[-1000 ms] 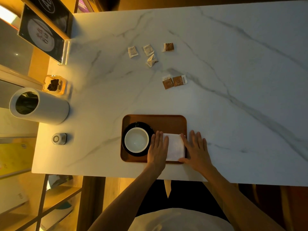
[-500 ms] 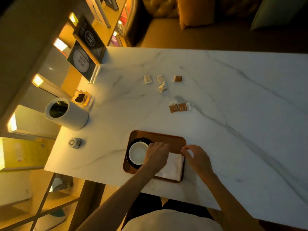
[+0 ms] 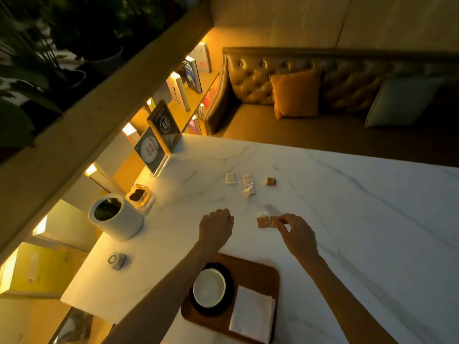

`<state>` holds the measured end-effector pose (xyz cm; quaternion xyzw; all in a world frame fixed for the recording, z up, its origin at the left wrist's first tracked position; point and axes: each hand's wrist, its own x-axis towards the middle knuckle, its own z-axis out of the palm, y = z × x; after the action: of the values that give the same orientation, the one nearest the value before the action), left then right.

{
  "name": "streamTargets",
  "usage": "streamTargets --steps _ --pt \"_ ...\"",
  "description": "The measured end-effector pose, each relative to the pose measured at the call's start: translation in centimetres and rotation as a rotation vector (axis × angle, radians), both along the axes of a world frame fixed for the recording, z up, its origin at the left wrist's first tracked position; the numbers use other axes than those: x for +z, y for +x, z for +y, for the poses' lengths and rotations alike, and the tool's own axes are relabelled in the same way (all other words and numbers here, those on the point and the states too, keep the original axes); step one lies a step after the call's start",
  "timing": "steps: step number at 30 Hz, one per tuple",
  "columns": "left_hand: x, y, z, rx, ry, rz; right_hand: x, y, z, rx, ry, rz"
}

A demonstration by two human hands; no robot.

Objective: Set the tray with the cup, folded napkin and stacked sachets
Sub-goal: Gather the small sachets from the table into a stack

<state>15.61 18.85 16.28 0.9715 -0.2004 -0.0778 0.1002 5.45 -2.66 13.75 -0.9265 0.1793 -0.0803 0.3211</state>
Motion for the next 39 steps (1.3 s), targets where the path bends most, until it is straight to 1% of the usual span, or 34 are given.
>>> streamTargets --steps 3,5,7,12,14,19,21,24,27,31,33,36,38,39 --pt "-1.0 3.3 0.4 -0.022 0.021 0.019 -0.3 3.6 1.4 0.013 0.028 0.019" --pt "-2.3 6.0 1.0 -0.026 0.023 0.062 -1.2 6.5 2.3 0.048 0.068 0.077" --pt "-3.9 9.0 1.6 -0.016 0.019 0.119 -2.5 9.2 3.1 0.029 0.115 0.144" --pt "-8.1 17.4 1.5 0.006 -0.015 0.215 -5.7 16.2 3.7 -0.056 0.016 0.239" --pt "-10.0 20.4 0.8 0.020 -0.021 0.228 -7.1 18.8 3.1 -0.107 0.012 0.281" --pt "-14.2 25.3 -2.2 -0.022 -0.052 0.222 -10.4 24.1 1.6 -0.162 0.047 0.258" --pt "-15.8 26.5 -3.7 -0.077 -0.022 0.191 -11.7 26.1 1.1 -0.157 0.039 0.262" --pt "-18.1 27.8 -5.9 -0.229 0.045 0.133 -13.3 28.9 0.6 -0.158 0.013 0.250" --pt "-19.7 28.7 -7.2 -0.299 0.065 0.095 -14.6 31.2 0.3 -0.186 -0.041 0.251" --pt "-21.2 29.4 -7.4 -0.336 0.086 0.091 -16.3 32.8 0.2 -0.215 -0.133 0.398" --pt "-21.5 29.3 -7.4 -0.347 0.129 0.084 -17.0 33.0 0.3 -0.236 -0.156 0.440" --pt "-21.7 28.8 -8.0 -0.426 0.221 0.021 -17.7 33.4 0.3 -0.289 -0.078 0.434" --pt "-21.5 28.8 -8.3 -0.411 0.185 0.011 -17.9 33.7 0.2 -0.311 0.003 0.435" --pt "-21.2 29.0 -8.4 -0.353 0.125 0.034 -18.0 33.8 -0.1 -0.314 0.068 0.418"
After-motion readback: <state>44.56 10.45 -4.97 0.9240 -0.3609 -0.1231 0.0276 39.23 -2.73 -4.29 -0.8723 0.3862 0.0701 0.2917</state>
